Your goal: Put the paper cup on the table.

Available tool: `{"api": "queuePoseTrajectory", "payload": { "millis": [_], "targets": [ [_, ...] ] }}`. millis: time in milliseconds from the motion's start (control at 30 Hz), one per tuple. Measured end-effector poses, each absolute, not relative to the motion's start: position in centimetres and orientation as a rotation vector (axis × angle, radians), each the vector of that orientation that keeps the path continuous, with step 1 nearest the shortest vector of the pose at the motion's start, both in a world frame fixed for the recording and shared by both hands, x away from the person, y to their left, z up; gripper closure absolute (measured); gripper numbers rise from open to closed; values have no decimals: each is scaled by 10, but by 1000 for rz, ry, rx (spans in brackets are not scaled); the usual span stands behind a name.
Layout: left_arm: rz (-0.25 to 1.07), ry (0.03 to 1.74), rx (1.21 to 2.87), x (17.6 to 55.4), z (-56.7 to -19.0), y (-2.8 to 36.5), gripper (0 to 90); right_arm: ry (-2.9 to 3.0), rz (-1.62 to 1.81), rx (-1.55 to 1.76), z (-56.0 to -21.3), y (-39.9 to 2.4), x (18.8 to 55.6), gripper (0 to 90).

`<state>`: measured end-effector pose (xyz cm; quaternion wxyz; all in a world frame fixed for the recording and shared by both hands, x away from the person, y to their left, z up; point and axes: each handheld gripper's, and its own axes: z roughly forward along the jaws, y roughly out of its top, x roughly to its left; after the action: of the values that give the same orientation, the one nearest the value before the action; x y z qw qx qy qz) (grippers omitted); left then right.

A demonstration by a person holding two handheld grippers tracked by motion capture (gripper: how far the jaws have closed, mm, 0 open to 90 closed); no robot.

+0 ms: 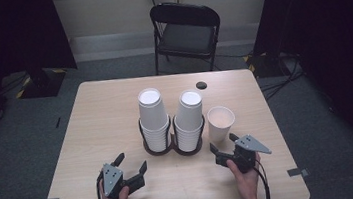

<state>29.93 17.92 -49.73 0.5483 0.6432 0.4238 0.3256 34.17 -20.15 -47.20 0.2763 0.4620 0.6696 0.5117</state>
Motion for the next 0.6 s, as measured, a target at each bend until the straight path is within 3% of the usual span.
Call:
{"api": "queuePoseTrajectory", "payload": {
  "millis": [600],
  "targets": [
    [789, 1011, 1536, 297, -497, 178, 157, 1852, 1437, 1177, -475, -175, 319, 151]
  ]
}}
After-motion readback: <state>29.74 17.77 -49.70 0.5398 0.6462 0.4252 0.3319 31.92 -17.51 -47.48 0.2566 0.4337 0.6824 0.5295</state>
